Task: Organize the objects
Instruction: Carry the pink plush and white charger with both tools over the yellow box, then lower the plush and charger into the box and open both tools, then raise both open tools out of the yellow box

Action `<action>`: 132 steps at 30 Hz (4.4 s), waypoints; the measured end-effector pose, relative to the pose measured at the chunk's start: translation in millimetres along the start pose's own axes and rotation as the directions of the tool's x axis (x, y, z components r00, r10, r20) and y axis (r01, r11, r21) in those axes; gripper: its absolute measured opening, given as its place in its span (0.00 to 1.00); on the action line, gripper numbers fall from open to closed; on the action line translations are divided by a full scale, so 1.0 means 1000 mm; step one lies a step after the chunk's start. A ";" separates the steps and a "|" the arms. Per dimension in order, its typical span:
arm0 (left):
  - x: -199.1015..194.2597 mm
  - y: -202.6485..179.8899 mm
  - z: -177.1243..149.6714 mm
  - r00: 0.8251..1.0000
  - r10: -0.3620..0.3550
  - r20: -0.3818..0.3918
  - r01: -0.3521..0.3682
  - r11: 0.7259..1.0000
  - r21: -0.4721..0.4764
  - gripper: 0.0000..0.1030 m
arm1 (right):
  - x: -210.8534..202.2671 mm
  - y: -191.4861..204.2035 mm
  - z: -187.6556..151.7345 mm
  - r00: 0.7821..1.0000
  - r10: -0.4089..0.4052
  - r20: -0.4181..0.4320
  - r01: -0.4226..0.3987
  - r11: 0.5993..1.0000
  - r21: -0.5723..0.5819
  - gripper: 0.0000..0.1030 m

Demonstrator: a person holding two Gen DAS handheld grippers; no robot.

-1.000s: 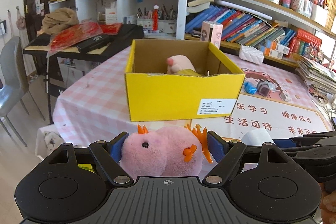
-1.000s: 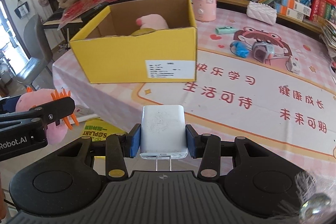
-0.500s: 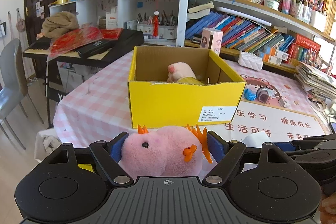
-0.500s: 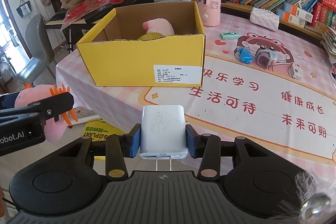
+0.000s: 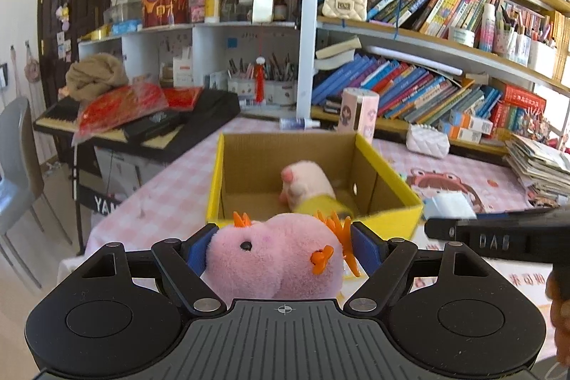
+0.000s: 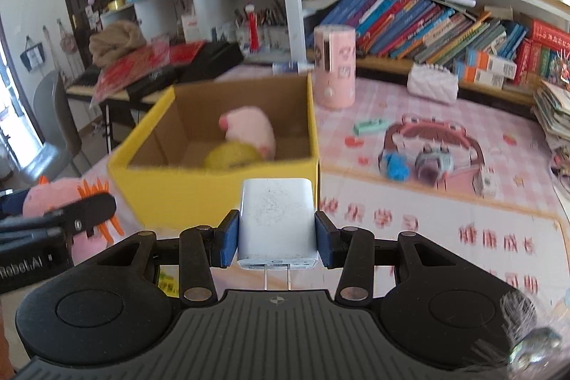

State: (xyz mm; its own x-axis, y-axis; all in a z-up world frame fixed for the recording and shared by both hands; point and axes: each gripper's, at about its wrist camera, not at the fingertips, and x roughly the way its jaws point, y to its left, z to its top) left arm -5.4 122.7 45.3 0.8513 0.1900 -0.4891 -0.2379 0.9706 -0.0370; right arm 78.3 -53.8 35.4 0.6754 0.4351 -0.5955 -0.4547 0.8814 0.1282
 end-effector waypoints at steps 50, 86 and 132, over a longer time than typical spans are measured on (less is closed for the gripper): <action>0.190 -0.019 0.040 0.977 0.121 -0.175 -0.113 0.992 0.060 0.79 | 0.204 -0.002 0.123 0.972 0.172 -0.163 -0.203 0.958 -0.202 0.40; 0.154 -0.009 0.039 0.981 0.153 -0.123 -0.145 0.987 0.070 0.92 | 0.249 0.036 0.112 0.938 0.141 -0.317 -0.257 0.897 -0.361 0.40; 0.067 -0.003 0.018 0.994 0.110 -0.010 -0.109 0.994 0.029 0.93 | 0.083 -0.002 0.077 0.999 -0.018 0.047 0.025 0.987 -0.156 0.73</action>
State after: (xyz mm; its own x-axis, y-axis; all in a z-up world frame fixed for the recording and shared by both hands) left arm 60.6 135.4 28.7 0.8151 0.2939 -0.4992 -0.3161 0.9478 0.0418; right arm 180.1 -5.2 46.5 0.7099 0.4277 -0.5596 -0.5229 0.8523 -0.0119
